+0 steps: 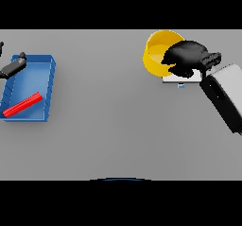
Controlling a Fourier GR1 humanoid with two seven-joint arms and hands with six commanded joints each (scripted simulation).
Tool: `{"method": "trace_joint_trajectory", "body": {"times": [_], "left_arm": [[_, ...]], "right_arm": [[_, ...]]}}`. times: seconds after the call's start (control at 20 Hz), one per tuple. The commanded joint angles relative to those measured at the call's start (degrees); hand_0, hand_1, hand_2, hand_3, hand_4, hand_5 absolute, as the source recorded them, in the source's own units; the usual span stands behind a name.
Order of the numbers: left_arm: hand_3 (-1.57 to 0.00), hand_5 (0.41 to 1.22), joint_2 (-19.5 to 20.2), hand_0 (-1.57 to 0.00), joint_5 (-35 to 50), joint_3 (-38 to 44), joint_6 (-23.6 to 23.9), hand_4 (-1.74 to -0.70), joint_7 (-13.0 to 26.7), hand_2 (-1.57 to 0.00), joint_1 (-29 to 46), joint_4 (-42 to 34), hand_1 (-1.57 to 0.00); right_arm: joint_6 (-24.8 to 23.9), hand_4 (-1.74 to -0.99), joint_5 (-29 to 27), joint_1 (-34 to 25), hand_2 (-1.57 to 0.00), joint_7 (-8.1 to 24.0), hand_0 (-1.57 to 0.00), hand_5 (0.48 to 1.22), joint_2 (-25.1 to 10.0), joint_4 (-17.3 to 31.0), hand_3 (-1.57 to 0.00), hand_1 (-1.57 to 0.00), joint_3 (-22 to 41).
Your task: Pick up the red beaker and tilt it to pour out 1 green nut into yellow bowl. Pick up the yellow bowl and place it on the metallic measuring scale.
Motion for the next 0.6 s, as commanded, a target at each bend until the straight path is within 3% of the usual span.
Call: {"method": "trace_joint_trajectory", "body": {"times": [0.0, 0.15, 0.3, 0.55], "left_arm": [[0.0, 0.743, -0.07, 0.0, 0.0, -0.11, 0.27, -0.81, 0.75, 0.0, -0.08, -0.69, 0.0], [0.0, 0.765, 0.72, 0.0, -0.03, -0.13, 0.52, -0.83, 2.42, 0.0, 0.08, -1.94, 0.0], [0.0, 0.774, 0.51, 0.0, -0.18, -0.27, 0.38, -0.83, 2.71, 0.0, 0.12, -1.35, 0.0], [0.0, 0.756, 0.68, 0.0, -0.04, 0.19, 0.01, -0.82, 2.4, 0.0, -0.27, -0.42, 0.0]], "right_arm": [[-0.42, -1.72, -0.44, 0.13, -1.57, -0.51, -1.57, 1.221, -0.31, 1.55, -1.22, -1.57, -0.48], [-1.72, -1.72, -0.95, -1.02, -1.57, -0.63, -1.57, 1.221, -0.93, 5.85, -1.19, -1.57, -1.6], [-5.3, -1.72, 0.33, -1.87, -1.57, -2.69, -1.57, 1.221, -0.78, 12.74, -1.17, -1.57, -1.34], [-10.19, -1.723, 1.28, -3.85, -1.57, -4.33, -1.57, 1.221, 1.28, 23.44, -1.31, -1.57, -1.15]]}}
